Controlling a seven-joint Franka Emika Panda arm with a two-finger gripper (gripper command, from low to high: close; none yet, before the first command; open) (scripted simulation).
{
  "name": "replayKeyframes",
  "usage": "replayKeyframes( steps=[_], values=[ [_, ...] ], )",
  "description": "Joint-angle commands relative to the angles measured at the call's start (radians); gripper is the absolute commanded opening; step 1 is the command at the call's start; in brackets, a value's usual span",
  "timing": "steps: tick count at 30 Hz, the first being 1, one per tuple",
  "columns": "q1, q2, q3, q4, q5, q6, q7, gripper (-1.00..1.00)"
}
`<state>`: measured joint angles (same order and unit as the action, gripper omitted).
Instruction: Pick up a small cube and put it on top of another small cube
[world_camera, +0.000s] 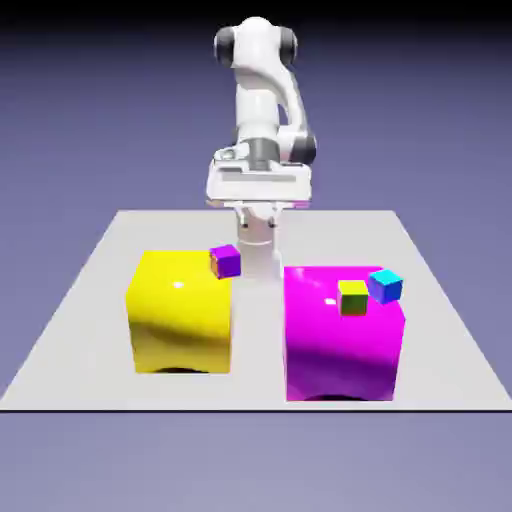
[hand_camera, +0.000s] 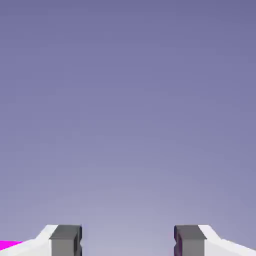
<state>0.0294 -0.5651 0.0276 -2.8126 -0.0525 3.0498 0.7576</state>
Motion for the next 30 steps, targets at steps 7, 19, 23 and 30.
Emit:
replayKeyframes(
  steps=[7, 19, 23, 30],
  values=[
    [0.239, 0.143, 0.050, 0.001, 0.078, 0.066, -0.051, 0.00],
    [0.673, 0.409, 0.115, 0.005, 0.285, 0.179, -0.167, 0.00],
    [0.818, 0.498, 0.137, 0.007, 0.353, 0.216, -0.206, 0.00],
    [1.003, 0.626, 0.097, 0.016, 0.605, 0.241, -0.312, 0.00]
  ],
)
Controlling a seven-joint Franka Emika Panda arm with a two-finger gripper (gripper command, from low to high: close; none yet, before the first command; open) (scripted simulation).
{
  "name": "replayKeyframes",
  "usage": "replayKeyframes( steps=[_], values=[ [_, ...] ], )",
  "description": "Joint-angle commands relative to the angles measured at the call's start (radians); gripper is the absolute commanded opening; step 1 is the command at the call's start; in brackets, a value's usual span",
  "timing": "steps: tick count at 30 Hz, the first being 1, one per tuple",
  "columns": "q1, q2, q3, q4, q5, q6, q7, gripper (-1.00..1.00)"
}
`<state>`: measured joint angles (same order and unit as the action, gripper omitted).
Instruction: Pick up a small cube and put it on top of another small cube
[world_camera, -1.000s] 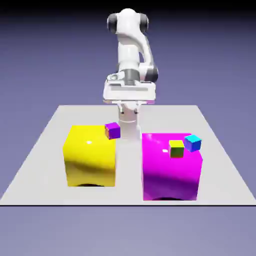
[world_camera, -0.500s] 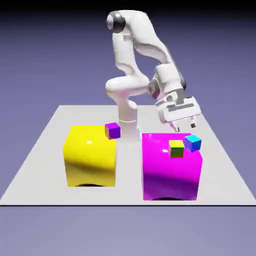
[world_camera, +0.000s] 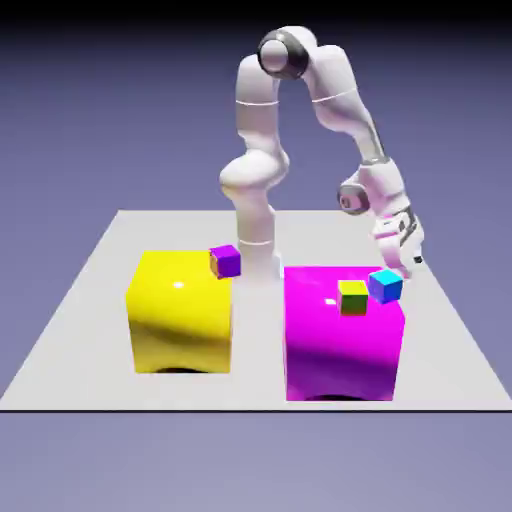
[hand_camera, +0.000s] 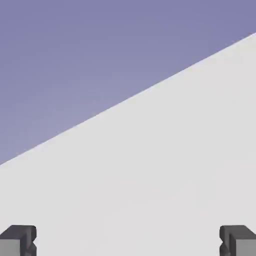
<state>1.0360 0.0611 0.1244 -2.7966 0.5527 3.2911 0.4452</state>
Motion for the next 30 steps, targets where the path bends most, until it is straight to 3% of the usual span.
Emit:
replayKeyframes(
  steps=[1, 10, 13, 27, 28, 30],
  values=[
    [0.015, 0.015, -0.012, 0.002, 0.044, 0.000, -0.017, 0.00],
    [0.125, 0.115, -0.134, 0.018, 0.435, -0.018, -0.165, 0.00],
    [0.190, 0.086, -0.145, -0.006, 0.432, -0.004, -0.222, 0.00],
    [-0.282, 0.393, 0.232, 0.069, 0.115, 0.237, -0.044, 0.00],
    [-0.282, 0.393, 0.232, 0.069, 0.115, 0.237, -0.044, -1.00],
    [-0.246, 0.369, 0.203, 0.063, 0.140, 0.219, -0.058, -1.00]
  ],
)
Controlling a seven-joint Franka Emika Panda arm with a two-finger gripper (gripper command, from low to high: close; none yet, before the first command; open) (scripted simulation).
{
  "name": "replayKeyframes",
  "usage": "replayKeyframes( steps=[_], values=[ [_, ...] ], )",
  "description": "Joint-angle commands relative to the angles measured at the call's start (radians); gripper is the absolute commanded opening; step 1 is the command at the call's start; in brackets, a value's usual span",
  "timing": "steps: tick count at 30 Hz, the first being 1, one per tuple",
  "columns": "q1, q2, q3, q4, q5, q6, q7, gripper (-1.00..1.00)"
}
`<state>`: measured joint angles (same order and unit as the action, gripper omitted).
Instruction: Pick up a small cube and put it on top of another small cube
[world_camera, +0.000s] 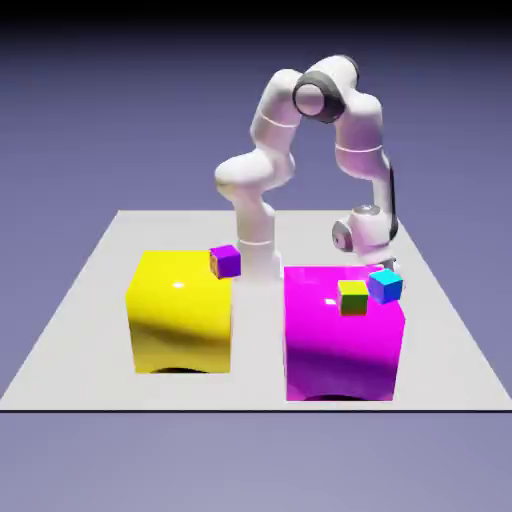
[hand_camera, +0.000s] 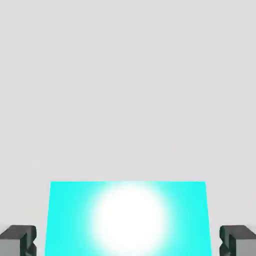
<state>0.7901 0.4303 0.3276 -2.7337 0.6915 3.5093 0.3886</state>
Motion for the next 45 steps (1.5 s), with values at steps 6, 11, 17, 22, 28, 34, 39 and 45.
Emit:
replayKeyframes(
  steps=[6, 11, 17, 22, 28, 34, 39, 45],
  values=[
    [0.217, -0.141, -0.174, -0.034, 0.147, -0.110, -0.083, -1.00],
    [0.398, -0.259, -0.318, -0.063, 0.268, -0.203, -0.152, -1.00],
    [0.342, -0.230, -0.242, 0.040, 0.270, -0.243, -0.067, -1.00],
    [0.171, -0.232, -0.144, 0.160, 0.181, -0.332, 0.038, -1.00],
    [-0.047, -0.315, -0.098, 0.249, 0.031, -0.486, 0.110, -1.00],
    [-0.264, -0.398, -0.052, 0.339, -0.118, -0.640, 0.182, -1.00],
    [-0.394, -0.548, -0.121, 0.315, -0.254, -0.784, 0.149, -1.00],
    [-0.526, -0.765, -0.254, 0.239, -0.422, -0.963, 0.065, -1.00]
  ],
)
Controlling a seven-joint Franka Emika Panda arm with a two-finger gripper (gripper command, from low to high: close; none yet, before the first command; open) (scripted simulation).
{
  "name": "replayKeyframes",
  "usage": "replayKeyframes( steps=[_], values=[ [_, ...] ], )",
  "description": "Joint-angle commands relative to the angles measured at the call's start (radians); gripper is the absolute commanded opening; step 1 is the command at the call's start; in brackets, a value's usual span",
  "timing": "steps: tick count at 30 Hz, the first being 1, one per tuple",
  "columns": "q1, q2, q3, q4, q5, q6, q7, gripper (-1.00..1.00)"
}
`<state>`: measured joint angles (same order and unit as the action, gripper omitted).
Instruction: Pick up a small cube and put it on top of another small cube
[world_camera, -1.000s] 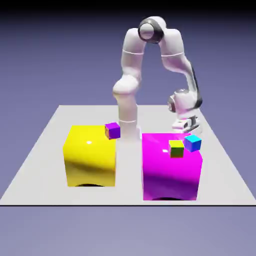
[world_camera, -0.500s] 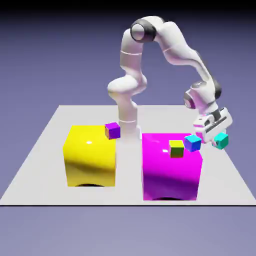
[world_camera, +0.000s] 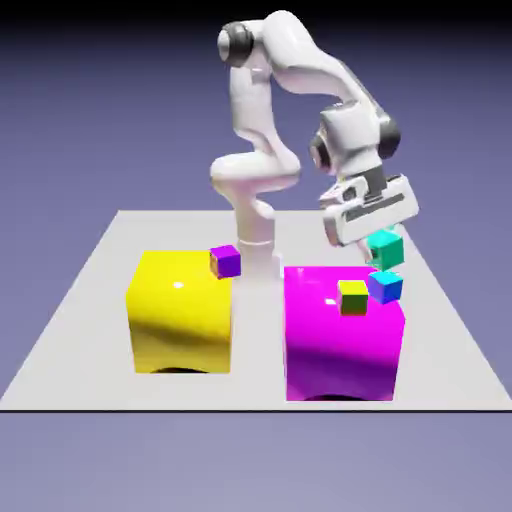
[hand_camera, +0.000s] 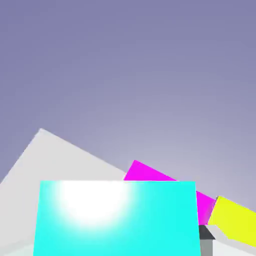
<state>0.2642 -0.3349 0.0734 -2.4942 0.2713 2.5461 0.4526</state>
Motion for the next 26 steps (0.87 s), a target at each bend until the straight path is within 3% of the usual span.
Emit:
replayKeyframes(
  steps=[1, 15, 17, 23, 24, 26],
  values=[
    [-0.022, -0.036, -0.022, -0.013, -0.029, -0.030, -0.013, -1.00],
    [-0.219, -0.542, -0.396, -0.266, -0.363, -0.389, -0.275, -1.00],
    [-0.213, -0.556, -0.413, -0.282, -0.366, -0.393, -0.290, -1.00],
    [-0.191, -0.430, -0.452, -0.392, -0.369, -0.157, -0.307, -1.00],
    [-0.191, -0.430, -0.452, -0.392, -0.369, -0.157, -0.307, 1.00],
    [-0.195, -0.453, -0.445, -0.372, -0.368, -0.200, -0.304, 1.00]
  ],
)
